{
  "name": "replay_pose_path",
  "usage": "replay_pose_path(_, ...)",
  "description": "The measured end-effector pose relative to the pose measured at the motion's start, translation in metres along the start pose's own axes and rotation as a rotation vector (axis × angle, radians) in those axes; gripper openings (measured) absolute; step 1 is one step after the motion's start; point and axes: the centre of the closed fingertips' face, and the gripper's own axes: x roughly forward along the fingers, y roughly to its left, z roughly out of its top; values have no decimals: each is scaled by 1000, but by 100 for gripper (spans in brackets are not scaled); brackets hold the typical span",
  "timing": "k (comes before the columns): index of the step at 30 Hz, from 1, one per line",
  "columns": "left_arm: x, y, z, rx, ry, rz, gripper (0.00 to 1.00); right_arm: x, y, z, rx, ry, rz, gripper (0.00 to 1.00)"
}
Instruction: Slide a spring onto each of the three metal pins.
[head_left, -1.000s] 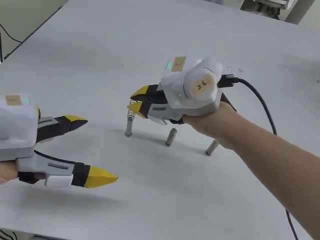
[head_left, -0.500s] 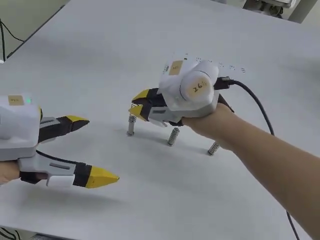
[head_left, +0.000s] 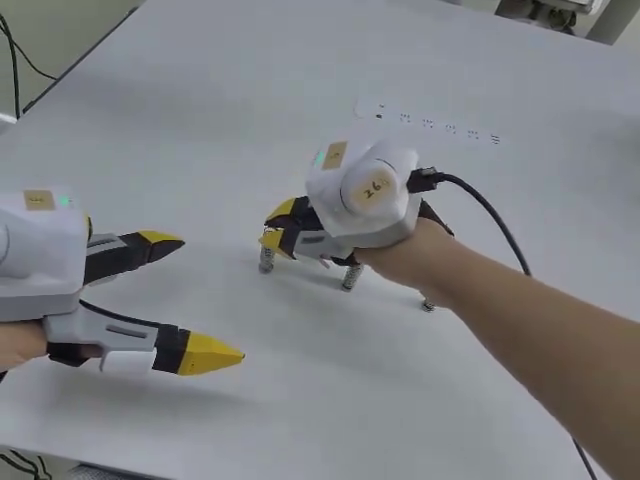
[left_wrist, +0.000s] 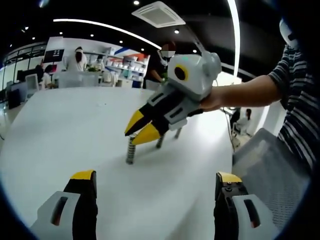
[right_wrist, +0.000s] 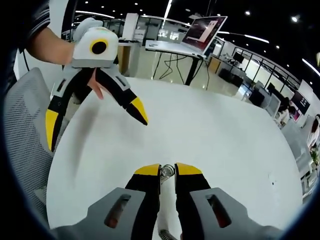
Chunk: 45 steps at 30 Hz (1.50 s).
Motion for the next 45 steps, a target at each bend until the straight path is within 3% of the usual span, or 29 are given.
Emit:
replay_pose_path(6,0,1,0,-4,-3,0,95,5,5,-8,-7,25,14,8)
replay_pose_path(22,1,1,3,4,-4,-2,95,3,6,-7,47,11,16,9)
replay_pose_path(29,1,0,7,11,-1,-4,95,-1,7,-2,57,-3,9,14)
replay_pose_path(38,3,-1,17,27,-8,-5,95,-17,6,9,127,-63,-11,16)
replay_pose_path(40,5,-3,20,25,-17,-12,95,-22,7,13,183,-98,-6,17)
replay_pose_path(45,6,-4,23,28,-23,-15,96,-32,8,13,204,-115,-11,21)
